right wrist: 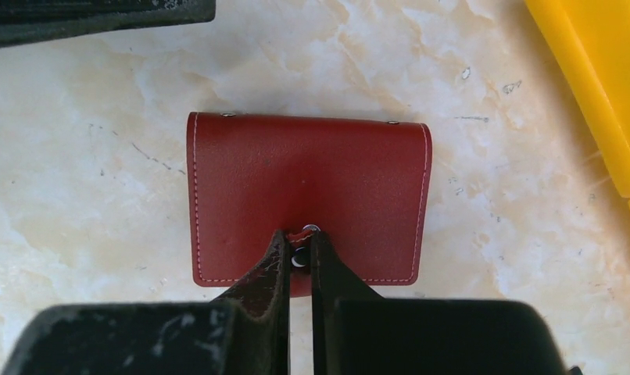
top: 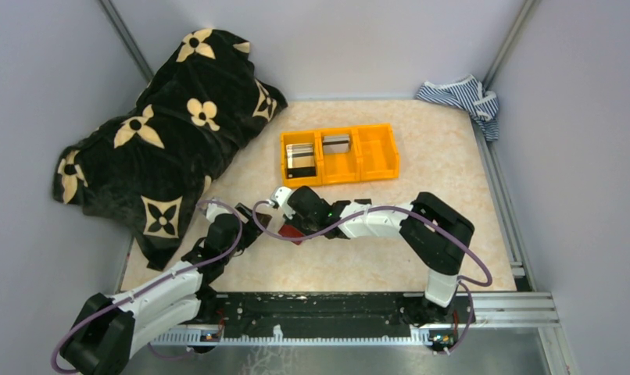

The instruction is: Take the credit cards out of the card holder

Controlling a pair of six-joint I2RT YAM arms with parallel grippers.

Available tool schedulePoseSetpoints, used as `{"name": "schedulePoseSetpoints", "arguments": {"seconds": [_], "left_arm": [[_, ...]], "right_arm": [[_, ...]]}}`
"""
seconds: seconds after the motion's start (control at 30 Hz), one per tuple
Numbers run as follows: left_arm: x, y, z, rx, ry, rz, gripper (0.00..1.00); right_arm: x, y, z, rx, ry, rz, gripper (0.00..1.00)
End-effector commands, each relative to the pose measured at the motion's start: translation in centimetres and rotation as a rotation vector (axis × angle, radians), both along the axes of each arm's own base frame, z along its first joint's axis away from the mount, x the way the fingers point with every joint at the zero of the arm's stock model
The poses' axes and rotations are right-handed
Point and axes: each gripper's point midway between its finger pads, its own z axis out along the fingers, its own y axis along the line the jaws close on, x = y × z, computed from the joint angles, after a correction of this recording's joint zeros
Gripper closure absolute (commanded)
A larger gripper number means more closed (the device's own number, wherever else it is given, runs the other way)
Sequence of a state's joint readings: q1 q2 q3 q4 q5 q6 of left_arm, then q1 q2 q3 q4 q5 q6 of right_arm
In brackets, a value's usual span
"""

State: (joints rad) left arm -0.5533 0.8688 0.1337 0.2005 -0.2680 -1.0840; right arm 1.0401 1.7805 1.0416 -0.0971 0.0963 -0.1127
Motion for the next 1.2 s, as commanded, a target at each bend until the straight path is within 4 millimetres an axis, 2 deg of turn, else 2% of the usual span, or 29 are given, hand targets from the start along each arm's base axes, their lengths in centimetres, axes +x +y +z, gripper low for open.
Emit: {"name": "schedulePoseSetpoints", "arguments": {"seconds": [0.0,0.17,0.4,0.47,0.57,0.73,0.87,0.97,1.17], "left_arm": [[0.0,0.1,-0.1,-0.012,-0.006,0.001,0.18],[-0.1,0.0,0.2,-0.016,-0.014,-0.005,0.18],[0.9,-0.8,1.7,0.028,-0.093,-0.067,0.16],[1.7,-1.4,2.6,0.049,-0.118,-0.098,0.16],[2.4,-3.2,3.8,0.057,-0.147,-0.187,0.16],[3.0,-5.5,4.3,0.037,-0.156,-0.288,0.15],[2.8,-6.9,5.5,-0.019,-0.195,-0.347,0.15],[2.8,-7.1,6.4,-0.033,-0.228,-0.360,0.15],[2.5,-7.8,9.0,-0.093,-0.326,-0.392,0.15]], "right_arm": [[-0.7,0.8,0.1,0.039,0.039,0.011,1.00],[-0.3,0.7,0.5,0.076,0.046,-0.011,1.00],[0.4,1.1,3.7,0.214,0.003,-0.036,1.00],[0.6,1.1,4.1,0.253,0.005,-0.045,1.00],[0.8,0.9,6.7,0.376,0.010,-0.062,1.00],[1.1,0.4,8.7,0.536,0.087,-0.055,1.00],[1.2,0.1,7.6,0.504,0.100,-0.058,1.00],[1.1,0.0,6.7,0.498,0.111,-0.064,1.00],[1.6,-0.5,6.7,0.521,0.105,-0.102,1.00]]}}
